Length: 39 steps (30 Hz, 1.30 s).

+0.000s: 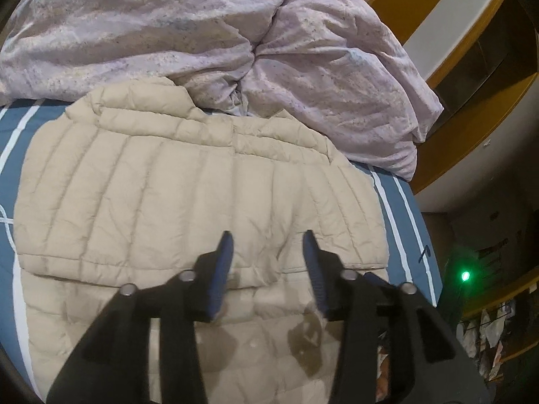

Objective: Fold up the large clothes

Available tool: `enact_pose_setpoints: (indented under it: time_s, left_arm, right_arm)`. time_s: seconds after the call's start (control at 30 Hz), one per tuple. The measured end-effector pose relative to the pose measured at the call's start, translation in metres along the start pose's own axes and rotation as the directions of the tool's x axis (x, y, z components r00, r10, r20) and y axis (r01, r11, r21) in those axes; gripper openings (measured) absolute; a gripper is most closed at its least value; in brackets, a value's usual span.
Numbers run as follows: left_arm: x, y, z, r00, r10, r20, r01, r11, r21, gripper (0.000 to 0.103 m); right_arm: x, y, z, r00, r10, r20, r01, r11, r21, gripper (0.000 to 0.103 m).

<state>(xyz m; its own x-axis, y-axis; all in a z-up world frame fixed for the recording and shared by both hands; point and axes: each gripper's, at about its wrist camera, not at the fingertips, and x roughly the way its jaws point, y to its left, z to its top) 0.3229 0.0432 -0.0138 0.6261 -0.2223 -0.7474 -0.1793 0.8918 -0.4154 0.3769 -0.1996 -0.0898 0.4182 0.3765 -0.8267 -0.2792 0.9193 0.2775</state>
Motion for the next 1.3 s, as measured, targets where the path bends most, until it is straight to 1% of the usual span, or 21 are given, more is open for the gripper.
enact_pose_setpoints:
  time_s: [0.07,0.13,0.2,0.3,0.43,0.53,0.6,0.63,0.67,0.7,0.73,0.77,0.8,0.9,1.03,1.2,1.3]
  left_arm:
    - [-0.002,0.005,0.0,1.0,0.024,0.004,-0.024,1.0,0.002,0.048]
    - [-0.003,0.012,0.0,0.999,0.054,0.005,-0.054,0.999,0.0,0.048]
    - [-0.003,0.021,0.0,0.996,0.092,0.0,-0.092,0.996,-0.006,0.048]
    - [-0.002,0.037,-0.001,0.987,0.158,-0.011,-0.158,0.987,-0.014,0.048]
    - [0.001,0.052,-0.002,0.974,0.227,-0.022,-0.227,0.974,-0.021,0.048]
    - [0.001,0.065,-0.005,0.964,0.264,-0.033,-0.265,0.964,-0.029,0.049]
    - [0.0,0.072,-0.006,0.957,0.286,-0.039,-0.288,0.957,-0.038,0.052]
    - [0.0,0.074,-0.007,0.955,0.293,-0.041,-0.295,0.955,-0.04,0.052]
    - [-0.001,0.077,-0.008,0.953,0.3,-0.043,-0.301,0.952,-0.043,0.052]
    - [-0.001,0.079,-0.009,0.951,0.305,-0.044,-0.306,0.951,-0.045,0.052]
    - [-0.001,0.082,-0.009,0.949,0.311,-0.045,-0.313,0.948,-0.048,0.052]
    - [-0.002,0.084,-0.009,0.948,0.316,-0.046,-0.318,0.947,-0.051,0.052]
    - [-0.002,0.088,-0.01,0.945,0.322,-0.048,-0.325,0.944,-0.055,0.052]
    - [-0.003,0.094,-0.009,0.939,0.339,-0.049,-0.342,0.938,-0.06,0.052]
    - [-0.004,0.102,-0.006,0.926,0.374,-0.046,-0.376,0.924,-0.066,0.052]
    - [0.0,0.123,-0.005,0.904,0.421,-0.073,-0.427,0.898,-0.106,0.052]
    - [0.008,0.137,-0.007,0.896,0.432,-0.107,-0.443,0.886,-0.134,0.052]
  right_arm:
    - [0.0,-0.002,0.005,0.999,0.042,-0.001,-0.042,0.999,0.034,0.084]
    - [0.001,-0.001,0.01,0.996,0.09,-0.006,-0.089,0.994,0.063,0.08]
    - [0.005,0.002,0.016,0.988,0.154,-0.017,-0.152,0.984,0.096,0.071]
    - [0.014,0.012,0.023,0.97,0.241,-0.034,-0.235,0.963,0.132,0.063]
    - [0.031,0.029,0.03,0.948,0.311,-0.069,-0.297,0.941,0.162,0.061]
    - [0.041,0.038,0.031,0.938,0.335,-0.09,-0.316,0.932,0.175,0.058]
    - [0.049,0.044,0.031,0.938,0.331,-0.106,-0.311,0.935,0.169,0.054]
    - [0.054,0.048,0.03,0.939,0.322,-0.117,-0.301,0.939,0.164,0.048]
    - [0.056,0.049,0.029,0.939,0.321,-0.124,-0.299,0.94,0.164,0.04]
    - [0.059,0.051,0.028,0.938,0.323,-0.13,-0.301,0.94,0.163,0.029]
    - [0.06,0.051,0.027,0.936,0.327,-0.131,-0.306,0.939,0.158,0.024]
    - [0.06,0.053,0.026,0.934,0.334,-0.123,-0.316,0.937,0.147,0.015]
    - [0.059,0.055,0.026,0.938,0.327,-0.113,-0.313,0.941,0.127,0.008]
    - [0.05,0.055,0.027,0.954,0.294,-0.061,-0.288,0.954,0.085,0.005]
    - [0.043,0.04,0.028,0.969,0.246,-0.01,-0.243,0.964,0.109,0.004]
    - [0.056,0.03,0.022,0.981,0.183,-0.056,-0.175,0.977,0.123,0.004]
    - [0.066,0.029,0.018,0.983,0.158,-0.089,-0.147,0.982,0.121,0.004]
